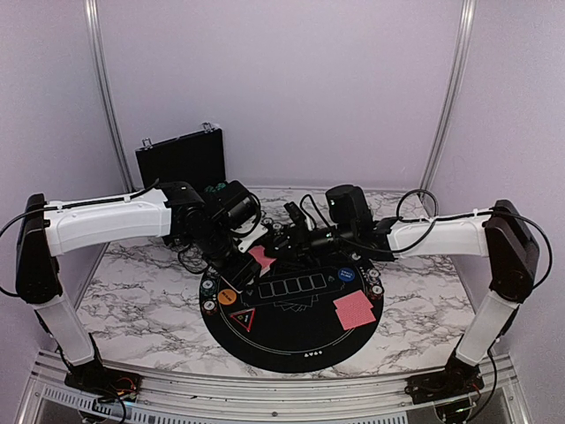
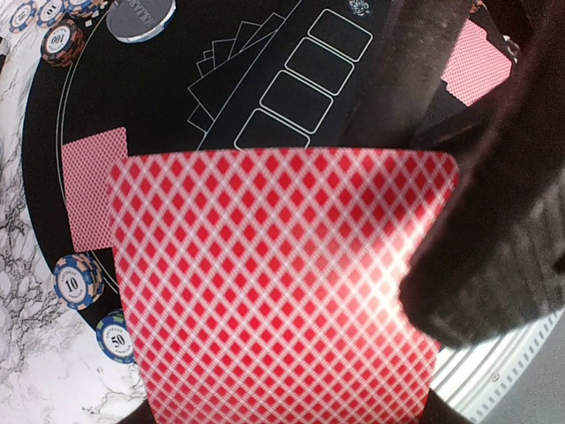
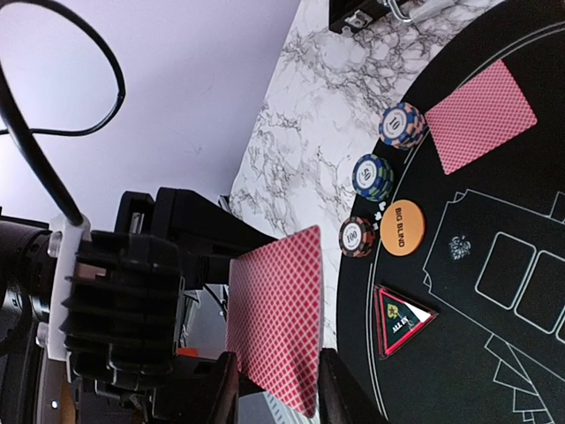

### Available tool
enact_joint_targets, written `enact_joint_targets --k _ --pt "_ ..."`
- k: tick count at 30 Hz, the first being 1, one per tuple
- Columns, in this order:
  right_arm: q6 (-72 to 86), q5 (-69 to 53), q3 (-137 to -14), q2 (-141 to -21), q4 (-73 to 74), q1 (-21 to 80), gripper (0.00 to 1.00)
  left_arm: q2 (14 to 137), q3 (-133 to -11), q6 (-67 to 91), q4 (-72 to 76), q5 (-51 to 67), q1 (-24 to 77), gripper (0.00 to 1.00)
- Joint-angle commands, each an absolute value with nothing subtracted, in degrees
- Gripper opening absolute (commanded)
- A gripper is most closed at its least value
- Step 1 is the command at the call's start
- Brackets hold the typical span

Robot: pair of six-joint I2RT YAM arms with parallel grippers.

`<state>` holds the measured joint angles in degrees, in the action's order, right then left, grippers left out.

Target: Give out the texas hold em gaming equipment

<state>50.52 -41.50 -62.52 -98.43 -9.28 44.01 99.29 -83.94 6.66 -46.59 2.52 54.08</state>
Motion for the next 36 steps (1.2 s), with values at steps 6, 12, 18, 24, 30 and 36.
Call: enact_joint_targets --k 6,12,18,24,30,36 --pt "50.5 -41.3 -63.8 -99.2 -9.3 45.4 0.11 96.7 -84.6 6.9 -45.9 2.5 54.3 0.5" --pt "50.3 -41.1 -64.1 -99.5 -8.9 45.7 0.0 96.8 -84.5 6.9 -45.9 2.6 54.3 0.5" --pt "50.3 -41.7 -64.0 -99.3 -9.6 45.8 0.04 96.8 -84.5 6.9 -45.9 2.6 54.4 0.5" --pt "49.7 -41.0 -63.4 -98.8 -8.7 45.8 0.24 96.8 -84.6 6.9 -45.8 2.6 54.3 0.5" --pt "48.7 -39.1 -63.6 -98.7 -7.1 45.7 0.41 96.8 -84.5 6.9 -45.9 2.9 54.3 0.5" --pt "48.3 -39.5 -64.9 -100.9 -7.0 45.7 0.56 96.8 -84.7 6.8 -45.9 3.0 54.3 0.5"
